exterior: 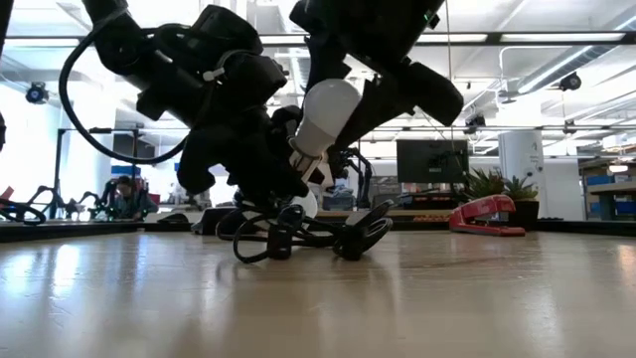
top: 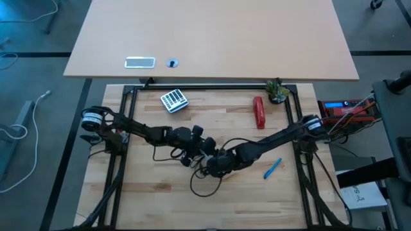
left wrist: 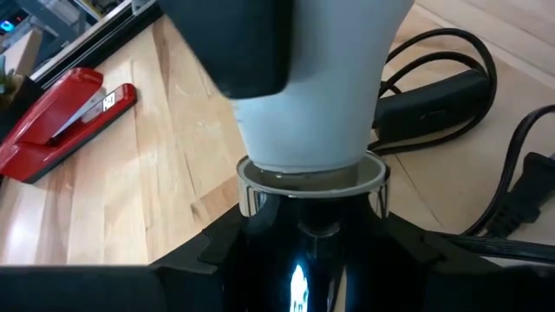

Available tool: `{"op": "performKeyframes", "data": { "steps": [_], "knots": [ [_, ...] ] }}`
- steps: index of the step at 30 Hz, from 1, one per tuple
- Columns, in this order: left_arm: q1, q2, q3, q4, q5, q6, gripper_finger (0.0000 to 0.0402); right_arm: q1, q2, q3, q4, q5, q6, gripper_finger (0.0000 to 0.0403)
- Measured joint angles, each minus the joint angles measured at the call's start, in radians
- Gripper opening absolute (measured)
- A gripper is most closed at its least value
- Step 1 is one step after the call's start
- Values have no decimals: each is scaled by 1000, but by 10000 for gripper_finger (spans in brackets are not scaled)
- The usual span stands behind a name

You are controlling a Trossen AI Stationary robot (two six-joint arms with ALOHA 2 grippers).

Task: Screw lightbulb
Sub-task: Remove the white lightbulb from the silver lamp

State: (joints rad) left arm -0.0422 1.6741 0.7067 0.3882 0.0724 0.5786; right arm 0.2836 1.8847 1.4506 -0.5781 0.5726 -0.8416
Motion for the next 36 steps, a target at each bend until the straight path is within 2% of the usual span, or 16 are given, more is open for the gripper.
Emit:
{"op": "performKeyframes", "data": {
  "steps": [4, 9, 12, 16, 19, 22, 25, 29, 33, 36],
  "knots": [
    [0, 0, 0, -3, 11, 0, 162, 3, 1, 0, 3, 12, -37, 238],
    [3, 0, 0, -4, 16, -1, 162, 3, 1, 0, 6, 10, 126, 238],
    [4, 0, -1, -1, -14, 0, 162, 5, 1, 0, 5, 21, 227, 277],
    [-3, 3, -9, -27, -62, 14, 162, 7, -3, 0, -19, 116, 362, 333],
    [2, 3, -10, -14, -84, 11, 162, 18, -3, 0, -64, 192, 442, 345],
    [3, 3, -11, 9, -118, 0, 162, 24, -6, 0, -112, 210, 557, 344],
    [4, 3, -11, 18, -174, -5, 162, 27, -9, 0, -169, 209, 713, 337],
    [5, 3, -11, 19, -255, -11, 162, 29, -10, -1, -316, 223, 1000, 324],
    [6, 3, -11, 23, -295, -19, 162, 48, -16, -45, -490, 298, 1337, 311],
    [6, 3, -11, 40, -298, -35, 162, 79, -36, -120, -520, 369, 1575, 301]
  ]
}}
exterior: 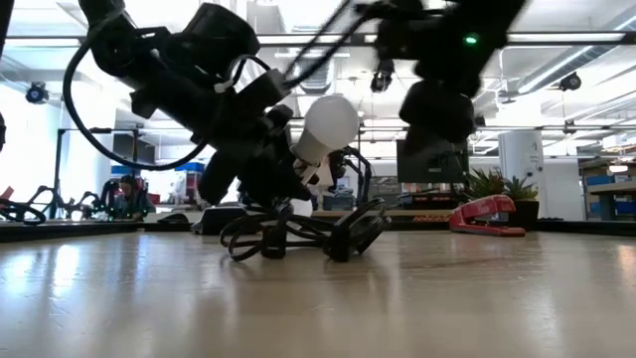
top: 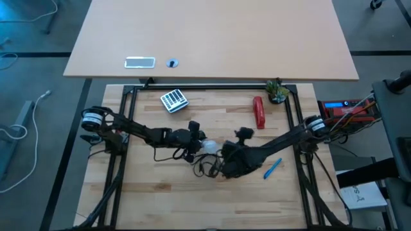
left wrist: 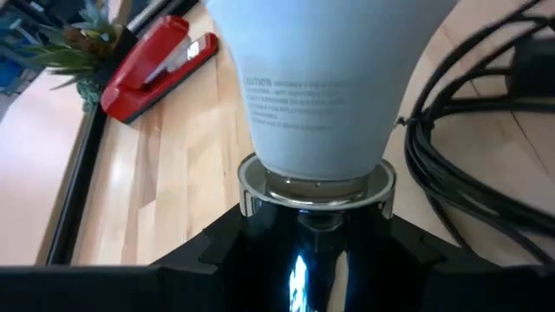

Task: Screw lightbulb
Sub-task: Remove the white lightbulb from the silver lamp

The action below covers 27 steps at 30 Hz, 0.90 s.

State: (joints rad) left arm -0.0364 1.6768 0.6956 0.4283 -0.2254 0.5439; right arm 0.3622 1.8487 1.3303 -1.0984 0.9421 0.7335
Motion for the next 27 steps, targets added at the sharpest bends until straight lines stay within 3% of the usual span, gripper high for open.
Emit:
{"op": "performKeyframes", "data": {
  "steps": [5, 9, 12, 15, 18, 21, 23, 25, 27],
  "knots": [
    [0, -5, 0, 67, 3, -23, 162, 61, -48, -147, 30, 149, 438, 281],
    [2, -19, -8, 150, 84, -43, 162, 101, -118, -256, 31, 240, 780, 264],
    [4, -24, -15, 248, 197, -79, 162, 96, -192, -313, 29, 236, 906, 250],
    [9, -27, -20, 344, 301, -133, 162, 100, -291, -333, 43, 243, 916, 237],
    [10, -27, -23, 411, 353, -185, 162, 107, -390, -333, 129, 283, 774, 225],
    [12, -27, -27, 488, 422, -248, 162, 117, -481, -323, 338, 278, 426, 213],
    [12, -27, -31, 534, 455, -285, 162, 119, -529, -321, 549, 190, 108, 207],
    [11, -27, -33, 551, 458, -308, 162, 117, -558, -331, 802, 20, -217, 202],
    [12, -27, -40, 570, 459, -326, 162, 118, -562, -340, 1006, -100, -429, 198]
  ]
}}
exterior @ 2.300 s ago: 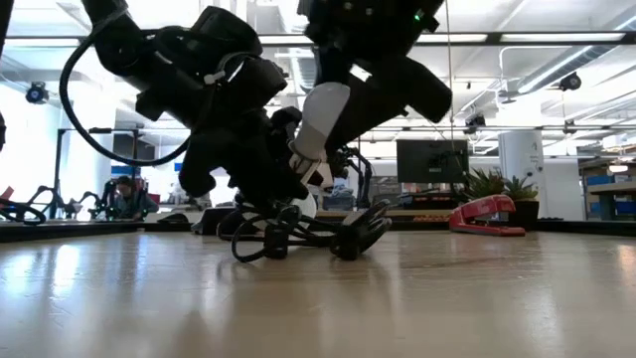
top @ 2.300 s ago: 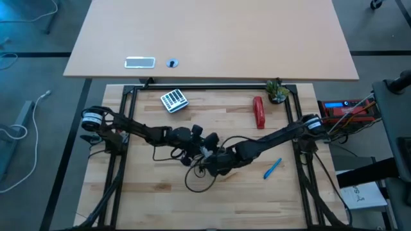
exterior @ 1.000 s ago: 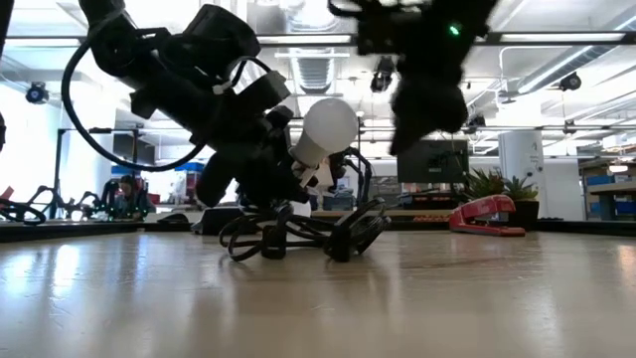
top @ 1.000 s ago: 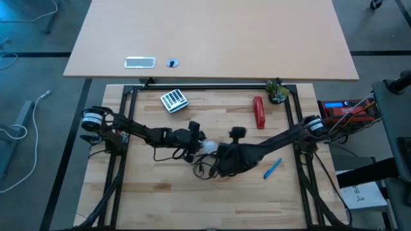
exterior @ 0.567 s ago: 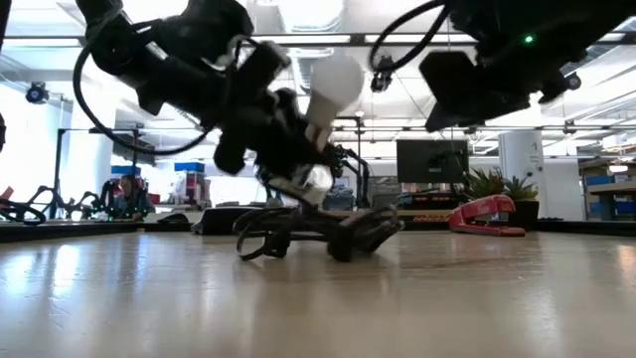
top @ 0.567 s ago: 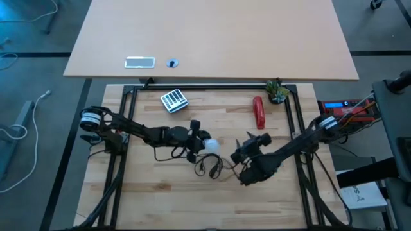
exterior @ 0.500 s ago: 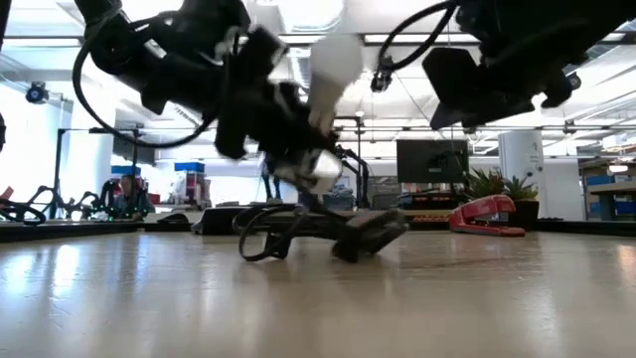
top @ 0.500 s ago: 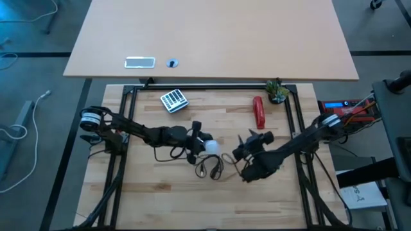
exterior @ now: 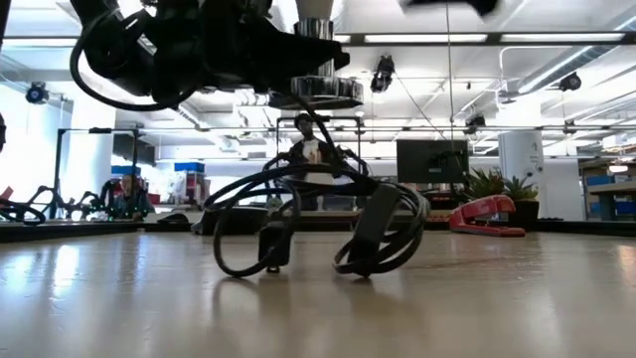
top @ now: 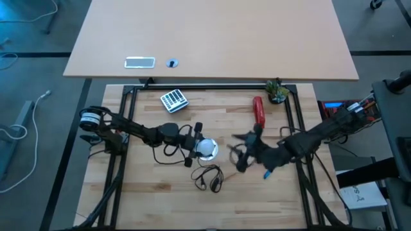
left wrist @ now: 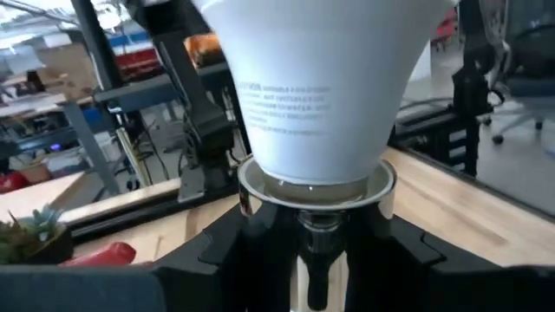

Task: Screw lightbulb
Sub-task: Remove the white lightbulb from the silver lamp

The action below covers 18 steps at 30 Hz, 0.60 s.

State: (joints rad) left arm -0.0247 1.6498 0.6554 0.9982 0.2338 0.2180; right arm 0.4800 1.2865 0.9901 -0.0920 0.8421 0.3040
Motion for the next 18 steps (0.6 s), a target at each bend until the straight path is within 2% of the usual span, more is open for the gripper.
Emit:
{"op": "performKeyframes", "data": {
  "steps": [3, 8, 12, 18],
  "knots": [
    [0, -1, -13, 76, 3, -52, 162, 1, 17, -2, 174, -6, -128, 195],
    [1, -27, -48, 260, 47, -184, 162, -15, 74, 0, 219, 10, -148, 198],
    [2, -44, -66, 256, 38, -178, 162, -42, 147, 24, 278, 22, -149, 206],
    [5, -47, -75, 238, -48, -161, 162, -94, 276, 129, 274, 0, -182, 222]
  ]
}}
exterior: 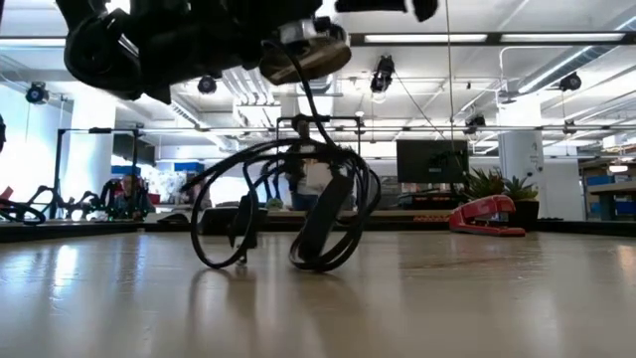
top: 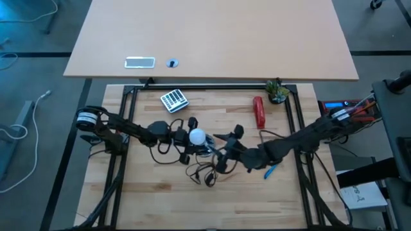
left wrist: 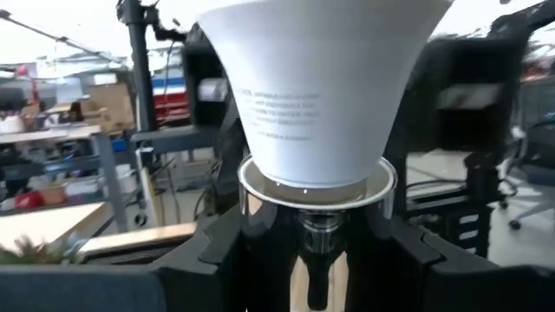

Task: Screw lightbulb
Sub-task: Remove the white lightbulb from the silver lamp

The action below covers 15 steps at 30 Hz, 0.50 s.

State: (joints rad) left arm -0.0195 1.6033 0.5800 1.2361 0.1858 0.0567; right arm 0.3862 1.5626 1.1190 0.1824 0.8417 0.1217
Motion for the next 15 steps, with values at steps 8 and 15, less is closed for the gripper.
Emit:
{"op": "performKeyframes", "data": {
  "steps": [8, 15],
  "knots": [
    [4, -1, -10, -6, -20, 26, 162, -15, 114, 152, 0, -4, -84, 253],
    [3, -2, -14, -35, -59, 70, 162, -54, 157, 191, 0, -13, -67, 267]
  ]
}}
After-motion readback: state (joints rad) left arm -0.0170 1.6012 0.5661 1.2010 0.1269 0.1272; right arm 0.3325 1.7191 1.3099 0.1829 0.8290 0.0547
